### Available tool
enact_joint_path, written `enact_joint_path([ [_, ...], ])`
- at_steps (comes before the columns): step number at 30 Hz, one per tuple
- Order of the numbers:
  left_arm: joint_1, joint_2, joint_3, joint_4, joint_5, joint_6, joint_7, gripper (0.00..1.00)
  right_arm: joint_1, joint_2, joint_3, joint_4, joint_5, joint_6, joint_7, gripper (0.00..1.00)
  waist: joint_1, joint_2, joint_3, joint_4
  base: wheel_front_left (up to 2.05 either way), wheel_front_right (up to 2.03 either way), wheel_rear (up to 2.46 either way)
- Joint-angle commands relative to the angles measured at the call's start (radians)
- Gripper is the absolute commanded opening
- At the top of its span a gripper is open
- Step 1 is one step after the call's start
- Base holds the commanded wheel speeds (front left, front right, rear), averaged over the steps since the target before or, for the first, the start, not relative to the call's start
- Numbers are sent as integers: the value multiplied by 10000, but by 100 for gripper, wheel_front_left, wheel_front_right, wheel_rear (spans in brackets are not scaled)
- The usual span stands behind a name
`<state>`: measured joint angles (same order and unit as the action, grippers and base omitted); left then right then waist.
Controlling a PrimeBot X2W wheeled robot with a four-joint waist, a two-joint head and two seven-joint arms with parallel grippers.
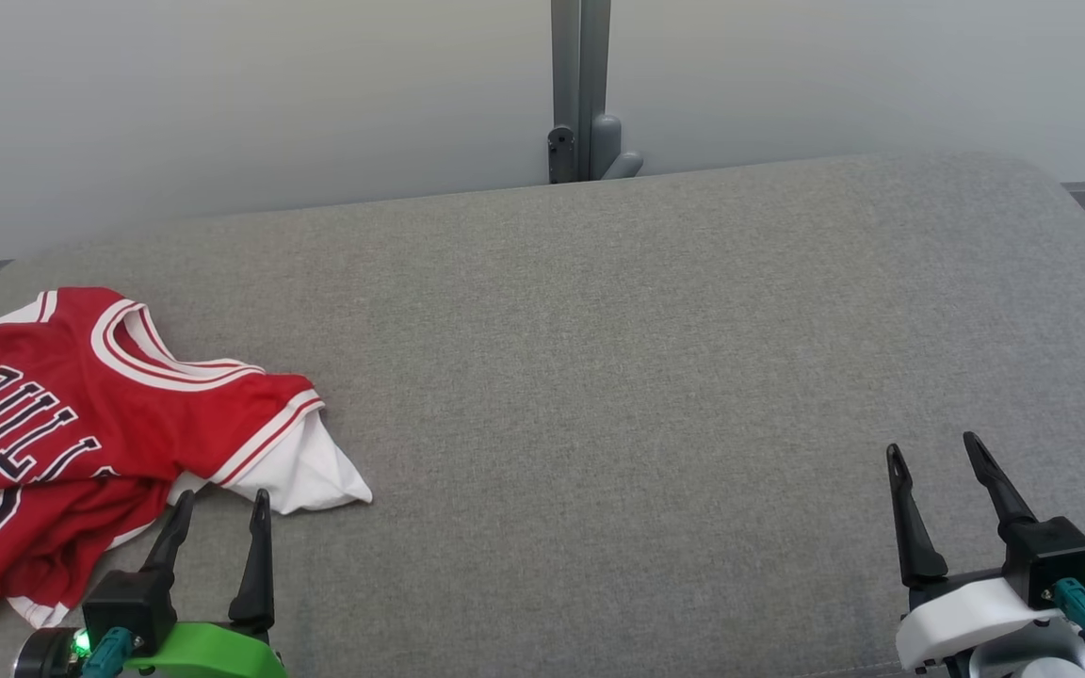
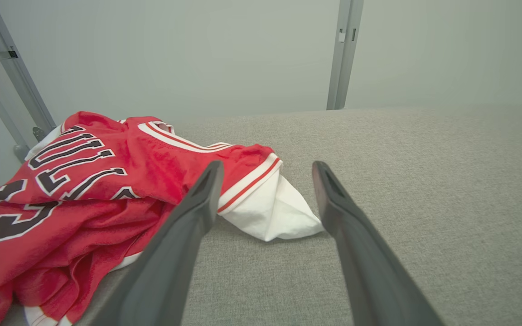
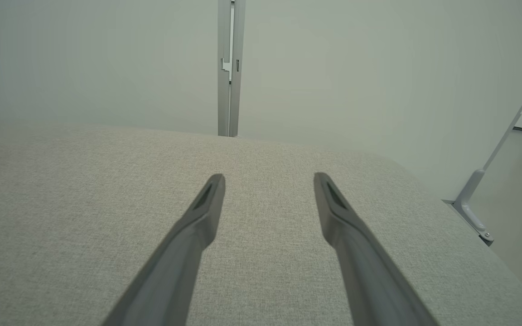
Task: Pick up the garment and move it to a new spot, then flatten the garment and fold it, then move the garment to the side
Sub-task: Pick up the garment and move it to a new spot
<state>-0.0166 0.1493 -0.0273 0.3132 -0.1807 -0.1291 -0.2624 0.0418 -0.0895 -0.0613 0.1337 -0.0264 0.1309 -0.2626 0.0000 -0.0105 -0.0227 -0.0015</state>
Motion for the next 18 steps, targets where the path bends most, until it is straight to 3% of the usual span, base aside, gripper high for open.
enact_joint_path([
  [1, 9, 99, -1, -4, 33, -27, -35, 100, 142, -30, -23, -48, -45, -1, -35, 100, 0, 105, 2, 21, 0, 0, 0],
  [10, -122, 178, -134, -6, 44, -27, -33, 100, 203, -25, 0, -86, -22, -3, -35, 100, 0, 105, 22, 533, 0, 0, 0],
  [18, -92, 260, -174, 32, 54, -17, -21, 100, 298, 33, 37, -93, 51, -3, -33, 100, 0, 105, -80, 1948, 0, 0, 0],
])
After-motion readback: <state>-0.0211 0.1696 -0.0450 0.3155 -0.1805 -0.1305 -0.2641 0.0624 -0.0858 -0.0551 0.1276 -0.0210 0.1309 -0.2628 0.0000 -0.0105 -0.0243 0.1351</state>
